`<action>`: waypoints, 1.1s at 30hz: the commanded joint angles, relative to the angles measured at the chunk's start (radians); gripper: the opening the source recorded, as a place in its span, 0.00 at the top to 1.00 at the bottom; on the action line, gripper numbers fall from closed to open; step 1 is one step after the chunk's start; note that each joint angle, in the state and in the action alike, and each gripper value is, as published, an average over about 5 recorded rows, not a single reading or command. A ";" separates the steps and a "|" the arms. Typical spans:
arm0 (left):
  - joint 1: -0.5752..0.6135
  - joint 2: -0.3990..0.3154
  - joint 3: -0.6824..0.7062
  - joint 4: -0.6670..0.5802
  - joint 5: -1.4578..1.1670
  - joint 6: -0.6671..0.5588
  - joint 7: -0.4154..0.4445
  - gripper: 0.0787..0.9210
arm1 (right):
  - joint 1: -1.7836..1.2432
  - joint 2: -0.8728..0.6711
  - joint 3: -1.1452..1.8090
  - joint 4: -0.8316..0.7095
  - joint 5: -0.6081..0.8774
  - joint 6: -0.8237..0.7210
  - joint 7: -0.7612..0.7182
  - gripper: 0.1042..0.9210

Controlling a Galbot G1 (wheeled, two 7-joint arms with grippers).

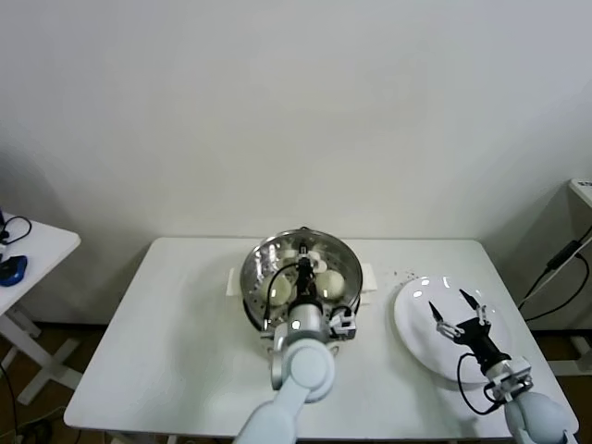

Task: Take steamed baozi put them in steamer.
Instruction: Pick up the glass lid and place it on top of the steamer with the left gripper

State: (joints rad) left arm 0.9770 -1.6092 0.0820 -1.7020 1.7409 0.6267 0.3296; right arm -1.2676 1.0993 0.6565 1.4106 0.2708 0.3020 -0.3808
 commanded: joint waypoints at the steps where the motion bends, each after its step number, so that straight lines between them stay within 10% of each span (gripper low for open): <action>1: 0.005 -0.049 0.001 -0.004 -0.011 0.004 -0.011 0.91 | 0.003 0.003 0.000 0.001 -0.002 0.000 -0.002 0.12; 21: 0.014 -0.049 0.003 -0.011 -0.026 0.000 -0.048 0.90 | 0.013 0.009 0.003 -0.007 -0.003 0.002 -0.018 0.12; 33: 0.033 -0.039 -0.001 -0.039 -0.023 -0.017 -0.035 0.55 | 0.025 0.013 -0.004 -0.014 -0.007 -0.002 -0.027 0.12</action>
State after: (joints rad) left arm 1.0052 -1.6092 0.0828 -1.7302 1.7196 0.6156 0.2883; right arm -1.2446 1.1112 0.6546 1.3974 0.2643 0.3018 -0.4056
